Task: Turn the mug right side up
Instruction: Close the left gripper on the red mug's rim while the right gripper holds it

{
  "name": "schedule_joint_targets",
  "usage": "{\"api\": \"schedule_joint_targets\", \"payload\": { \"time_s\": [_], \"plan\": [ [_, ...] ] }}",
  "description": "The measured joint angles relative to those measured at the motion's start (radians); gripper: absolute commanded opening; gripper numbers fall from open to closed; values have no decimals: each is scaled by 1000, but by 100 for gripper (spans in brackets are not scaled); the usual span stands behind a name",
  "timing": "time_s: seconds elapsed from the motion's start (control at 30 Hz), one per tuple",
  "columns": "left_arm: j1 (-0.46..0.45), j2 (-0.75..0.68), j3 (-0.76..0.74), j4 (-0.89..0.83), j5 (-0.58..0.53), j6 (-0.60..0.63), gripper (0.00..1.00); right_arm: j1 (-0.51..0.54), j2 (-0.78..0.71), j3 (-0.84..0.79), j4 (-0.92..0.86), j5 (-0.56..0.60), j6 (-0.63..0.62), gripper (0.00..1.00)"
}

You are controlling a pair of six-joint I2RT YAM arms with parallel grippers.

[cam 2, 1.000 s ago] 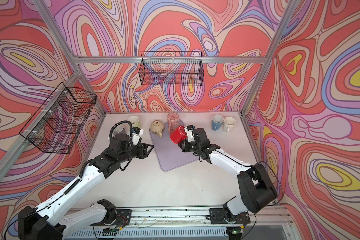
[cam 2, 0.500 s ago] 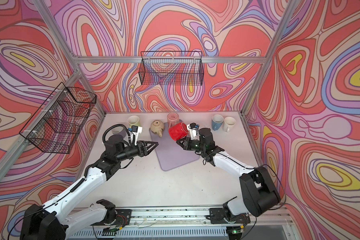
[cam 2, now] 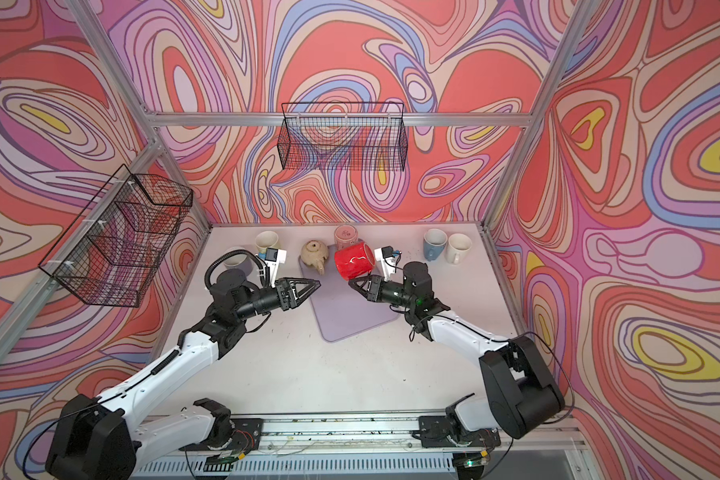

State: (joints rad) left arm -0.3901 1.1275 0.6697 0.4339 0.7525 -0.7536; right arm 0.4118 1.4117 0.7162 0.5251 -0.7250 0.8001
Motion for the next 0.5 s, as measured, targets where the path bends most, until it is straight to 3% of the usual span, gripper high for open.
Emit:
{"api": "schedule_joint_targets", "payload": {
  "time_s": [0.5],
  "plan": [
    [-17, 80, 5, 124, 5, -54, 65, 77, 26, -15, 179, -57, 77, 6]
  ]
}}
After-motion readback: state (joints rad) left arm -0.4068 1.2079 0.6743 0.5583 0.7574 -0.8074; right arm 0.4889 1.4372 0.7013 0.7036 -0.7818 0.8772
